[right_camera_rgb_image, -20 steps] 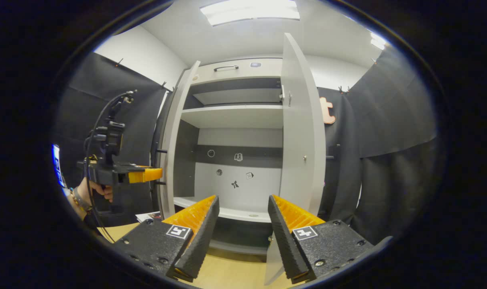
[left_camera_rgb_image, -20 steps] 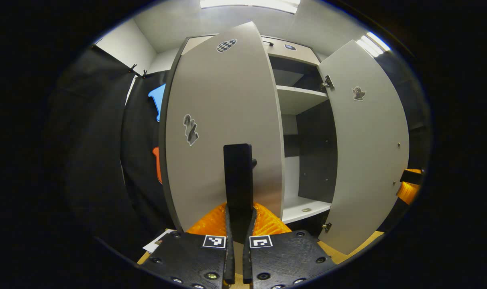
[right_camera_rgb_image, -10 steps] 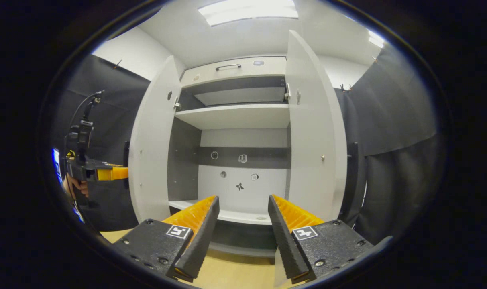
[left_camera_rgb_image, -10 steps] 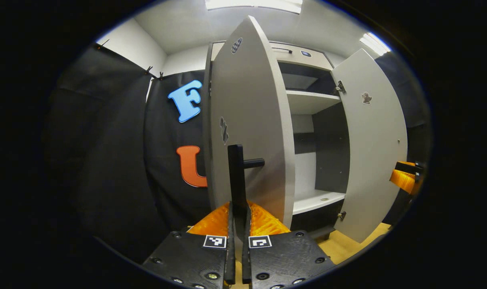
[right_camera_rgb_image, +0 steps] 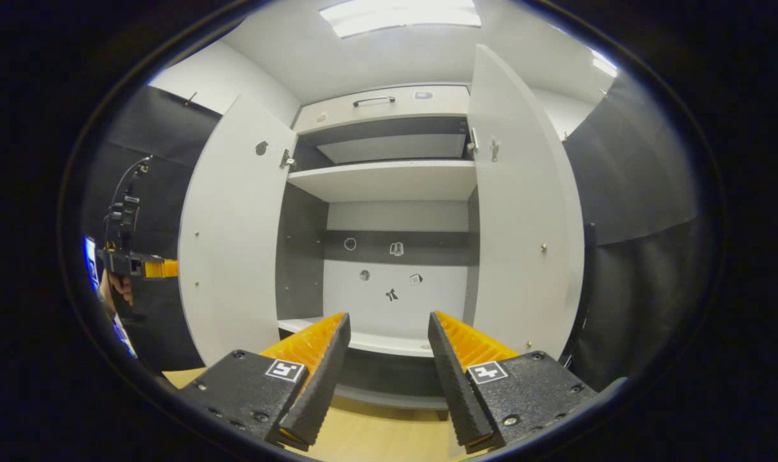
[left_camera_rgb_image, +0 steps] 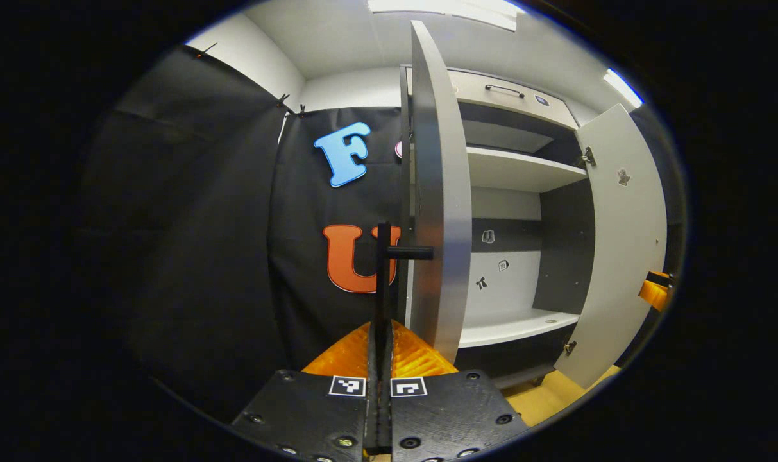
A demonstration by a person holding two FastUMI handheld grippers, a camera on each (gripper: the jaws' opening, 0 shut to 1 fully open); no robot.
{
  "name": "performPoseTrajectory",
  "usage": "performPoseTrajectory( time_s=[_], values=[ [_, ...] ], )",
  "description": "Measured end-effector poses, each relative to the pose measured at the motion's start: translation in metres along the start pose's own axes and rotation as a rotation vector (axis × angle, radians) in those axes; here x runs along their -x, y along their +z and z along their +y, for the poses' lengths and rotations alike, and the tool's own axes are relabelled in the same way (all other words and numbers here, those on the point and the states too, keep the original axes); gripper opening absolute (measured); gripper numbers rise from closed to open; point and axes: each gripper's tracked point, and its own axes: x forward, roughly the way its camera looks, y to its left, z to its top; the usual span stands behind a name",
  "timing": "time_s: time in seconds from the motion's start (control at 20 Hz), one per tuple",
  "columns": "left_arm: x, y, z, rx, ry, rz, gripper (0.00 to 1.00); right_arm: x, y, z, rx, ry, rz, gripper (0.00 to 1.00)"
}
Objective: Open the right door of the double-door shoe cabinet with the right hand, and open the left door with the left hand.
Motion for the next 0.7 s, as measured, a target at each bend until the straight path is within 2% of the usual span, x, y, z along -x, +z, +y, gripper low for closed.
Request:
performPoseTrajectory(
  time_s=[0.2, 0.35, 0.5, 0.55, 0.6, 0.65, 0.7],
  values=[
    [0.006, 0.000, 0.005, -0.013, 0.003, 0.000, 0.01, -0.001, -0.002, 0.008, 0.008, 0.007, 0.005, 0.78],
    [0.036, 0.008, 0.005, -0.030, 0.012, -0.021, 0.01, 0.000, -0.003, 0.004, 0.013, 0.002, 0.009, 0.78],
    [0.062, 0.030, -0.044, -0.070, -0.090, -0.081, 0.00, -0.003, -0.001, -0.002, 0.017, -0.020, 0.002, 0.78],
    [0.062, 0.037, -0.070, -0.079, -0.141, -0.106, 0.12, -0.004, -0.001, -0.003, 0.010, -0.025, 0.001, 0.78],
    [0.058, 0.039, -0.095, -0.064, -0.192, -0.123, 0.12, -0.006, -0.004, -0.003, -0.003, -0.020, 0.007, 0.78],
    [0.050, 0.034, -0.121, -0.035, -0.246, -0.119, 0.00, -0.007, -0.006, -0.001, -0.021, -0.011, 0.014, 0.82],
    [0.041, 0.028, -0.141, 0.002, -0.274, -0.116, 0.00, -0.005, -0.008, 0.000, -0.032, 0.001, 0.015, 0.78]
  ],
)
